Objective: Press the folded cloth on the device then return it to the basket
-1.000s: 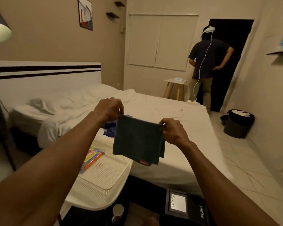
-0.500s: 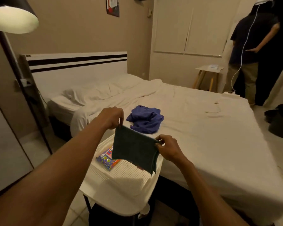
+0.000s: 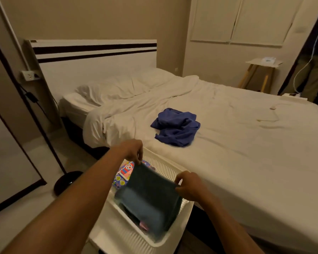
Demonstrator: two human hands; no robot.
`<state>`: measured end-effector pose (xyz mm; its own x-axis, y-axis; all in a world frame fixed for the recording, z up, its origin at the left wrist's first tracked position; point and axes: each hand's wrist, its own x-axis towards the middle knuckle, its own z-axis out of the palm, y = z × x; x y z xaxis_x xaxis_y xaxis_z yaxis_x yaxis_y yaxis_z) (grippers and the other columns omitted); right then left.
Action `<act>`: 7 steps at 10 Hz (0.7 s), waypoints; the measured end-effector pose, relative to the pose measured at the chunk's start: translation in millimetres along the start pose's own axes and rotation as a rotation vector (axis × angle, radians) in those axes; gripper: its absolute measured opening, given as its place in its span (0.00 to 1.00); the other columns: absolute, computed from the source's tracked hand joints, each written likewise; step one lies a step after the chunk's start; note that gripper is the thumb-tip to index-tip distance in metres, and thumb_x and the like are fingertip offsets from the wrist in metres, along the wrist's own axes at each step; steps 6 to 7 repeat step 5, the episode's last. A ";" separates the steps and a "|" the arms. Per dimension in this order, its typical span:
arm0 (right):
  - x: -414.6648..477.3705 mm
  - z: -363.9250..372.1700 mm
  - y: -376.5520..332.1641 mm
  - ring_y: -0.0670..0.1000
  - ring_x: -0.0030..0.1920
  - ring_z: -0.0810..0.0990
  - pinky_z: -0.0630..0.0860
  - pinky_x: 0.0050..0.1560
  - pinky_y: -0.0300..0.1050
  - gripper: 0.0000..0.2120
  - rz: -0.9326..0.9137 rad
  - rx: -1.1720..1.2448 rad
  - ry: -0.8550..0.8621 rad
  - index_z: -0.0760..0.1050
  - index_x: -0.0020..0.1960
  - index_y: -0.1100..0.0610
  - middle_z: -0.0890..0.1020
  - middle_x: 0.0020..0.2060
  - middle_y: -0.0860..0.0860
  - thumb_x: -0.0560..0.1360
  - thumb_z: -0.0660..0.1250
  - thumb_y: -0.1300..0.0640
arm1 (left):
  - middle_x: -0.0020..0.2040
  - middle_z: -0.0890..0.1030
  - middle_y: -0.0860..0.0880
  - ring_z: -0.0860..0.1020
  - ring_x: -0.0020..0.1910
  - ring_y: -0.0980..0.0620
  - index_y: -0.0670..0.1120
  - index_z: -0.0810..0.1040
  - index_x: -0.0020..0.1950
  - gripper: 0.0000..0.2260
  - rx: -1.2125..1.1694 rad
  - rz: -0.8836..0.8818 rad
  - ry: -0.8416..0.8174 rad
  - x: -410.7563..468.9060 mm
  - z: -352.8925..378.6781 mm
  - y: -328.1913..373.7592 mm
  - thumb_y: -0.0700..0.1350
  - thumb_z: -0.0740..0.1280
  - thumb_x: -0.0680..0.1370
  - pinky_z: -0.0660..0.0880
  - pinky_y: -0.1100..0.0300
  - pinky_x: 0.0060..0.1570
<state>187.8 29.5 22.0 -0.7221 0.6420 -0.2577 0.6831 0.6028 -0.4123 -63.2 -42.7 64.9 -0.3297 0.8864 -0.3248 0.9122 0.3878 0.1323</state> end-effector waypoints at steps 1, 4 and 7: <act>15.9 8.3 12.7 0.55 0.56 0.79 0.73 0.50 0.45 0.12 -0.026 -0.174 0.022 0.77 0.58 0.53 0.79 0.57 0.54 0.77 0.67 0.50 | 0.48 0.86 0.49 0.82 0.47 0.49 0.48 0.87 0.49 0.08 0.005 0.024 0.110 34.9 32.0 8.5 0.46 0.77 0.70 0.77 0.56 0.50; 33.6 2.3 13.6 0.60 0.60 0.78 0.75 0.57 0.50 0.12 -0.094 -0.358 0.007 0.75 0.63 0.60 0.78 0.61 0.59 0.81 0.63 0.58 | 0.50 0.83 0.50 0.81 0.52 0.48 0.52 0.82 0.49 0.06 -0.015 0.002 0.387 72.4 83.8 9.7 0.51 0.72 0.73 0.73 0.54 0.53; 31.3 -3.3 11.9 0.59 0.58 0.79 0.74 0.54 0.48 0.13 -0.087 -0.294 0.063 0.75 0.62 0.60 0.78 0.60 0.59 0.80 0.64 0.57 | 0.54 0.83 0.49 0.80 0.56 0.46 0.51 0.81 0.54 0.09 -0.048 0.001 0.415 70.6 85.6 13.7 0.49 0.70 0.75 0.72 0.53 0.55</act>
